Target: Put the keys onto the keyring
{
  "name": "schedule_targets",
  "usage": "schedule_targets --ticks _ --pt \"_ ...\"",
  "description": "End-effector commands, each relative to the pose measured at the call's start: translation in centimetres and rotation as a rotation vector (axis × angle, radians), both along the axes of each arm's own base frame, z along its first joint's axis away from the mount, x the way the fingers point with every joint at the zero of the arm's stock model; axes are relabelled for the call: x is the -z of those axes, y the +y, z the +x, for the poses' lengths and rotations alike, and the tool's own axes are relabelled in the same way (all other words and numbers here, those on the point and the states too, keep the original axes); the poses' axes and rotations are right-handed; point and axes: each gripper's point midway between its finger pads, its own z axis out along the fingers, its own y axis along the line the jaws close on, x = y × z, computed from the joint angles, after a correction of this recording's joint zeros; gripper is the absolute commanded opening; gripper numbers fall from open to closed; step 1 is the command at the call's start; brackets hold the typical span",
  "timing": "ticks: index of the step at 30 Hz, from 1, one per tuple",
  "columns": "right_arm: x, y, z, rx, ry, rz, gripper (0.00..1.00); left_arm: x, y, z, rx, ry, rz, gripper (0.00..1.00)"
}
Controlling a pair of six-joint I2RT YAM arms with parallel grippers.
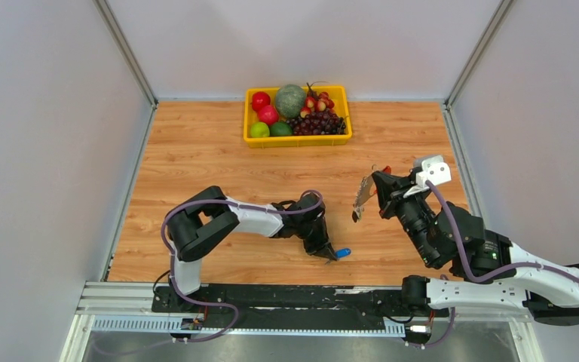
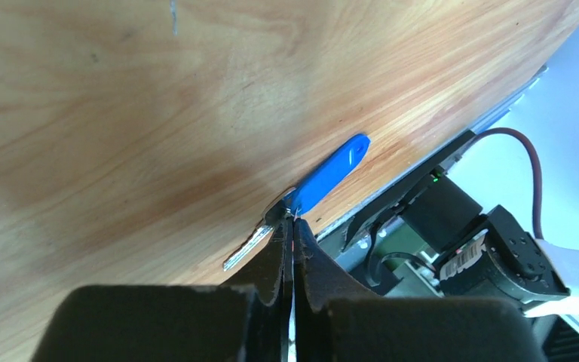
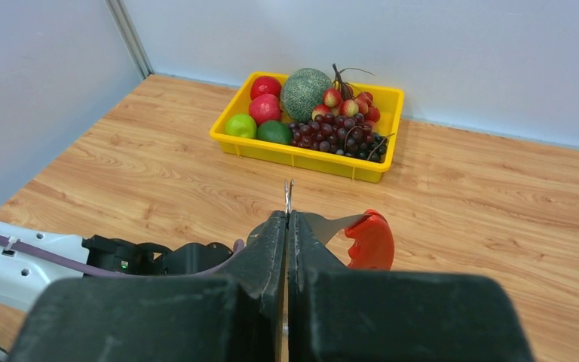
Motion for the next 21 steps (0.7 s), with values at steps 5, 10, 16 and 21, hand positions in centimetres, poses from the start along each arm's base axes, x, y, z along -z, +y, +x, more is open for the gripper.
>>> schedule_targets --ticks 5,10,16,21 --pt "-1.2 0.6 -0.4 -0.046 -0.007 0.016 0.00 -6.2 0.9 2.9 0.051 -0.271 -0.032 0.00" --pt "-1.1 1.2 -0.5 -0.072 0.003 -0.020 0.00 -8.9 2.2 3.1 0.068 -0.348 -0.074 0.00" --pt "-0.6 2.1 -1.0 -0.115 0.043 -0.057 0.00 -11.4 4.8 3.6 0.081 -0.448 -0.094 0.00" --pt "0.0 3.5 -1.8 -0.190 0.082 -0.104 0.00 -13.7 7.6 5.0 0.108 -0.613 -0.001 0.00"
